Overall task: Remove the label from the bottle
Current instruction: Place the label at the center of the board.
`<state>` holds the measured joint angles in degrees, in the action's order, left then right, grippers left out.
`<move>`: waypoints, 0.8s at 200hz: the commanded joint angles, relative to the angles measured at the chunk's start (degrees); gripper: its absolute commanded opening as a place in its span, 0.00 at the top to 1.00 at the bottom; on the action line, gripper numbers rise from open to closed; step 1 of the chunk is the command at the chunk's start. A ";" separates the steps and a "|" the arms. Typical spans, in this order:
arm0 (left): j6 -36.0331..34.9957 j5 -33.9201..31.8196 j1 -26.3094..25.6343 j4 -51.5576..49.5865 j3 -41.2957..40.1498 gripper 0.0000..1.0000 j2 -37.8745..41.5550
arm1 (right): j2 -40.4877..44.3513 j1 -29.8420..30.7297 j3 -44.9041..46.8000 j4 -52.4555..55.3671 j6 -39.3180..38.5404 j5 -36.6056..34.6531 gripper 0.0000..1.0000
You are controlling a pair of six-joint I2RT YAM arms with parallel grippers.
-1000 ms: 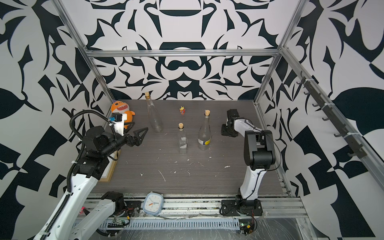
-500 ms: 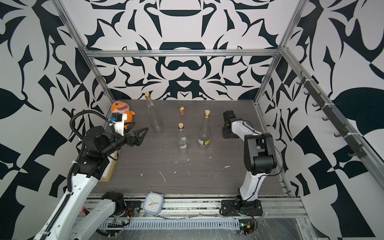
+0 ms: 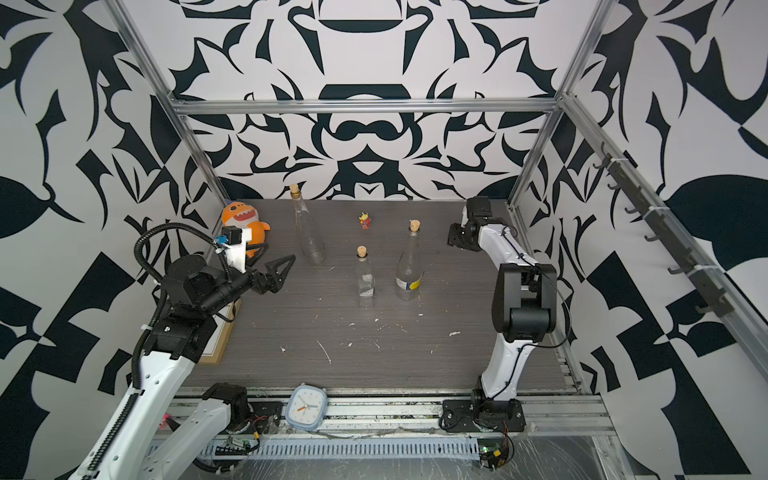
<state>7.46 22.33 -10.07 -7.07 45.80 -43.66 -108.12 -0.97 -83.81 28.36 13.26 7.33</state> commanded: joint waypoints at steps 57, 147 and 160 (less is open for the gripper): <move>0.03 0.81 0.30 1.16 0.08 0.01 -0.95 | 5.83 0.64 6.74 5.90 3.56 4.07 0.34; -0.60 0.22 0.57 -0.22 0.09 0.01 0.41 | -9.24 -1.27 -7.46 6.67 6.08 6.21 0.34; -0.68 0.09 0.57 -0.31 0.11 0.01 0.42 | -10.66 -1.27 -9.56 6.89 6.02 4.82 0.34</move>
<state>7.40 22.33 -9.74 -7.09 45.80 -43.92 -118.30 -2.35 -88.16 35.14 18.39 14.02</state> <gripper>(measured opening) 0.992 0.663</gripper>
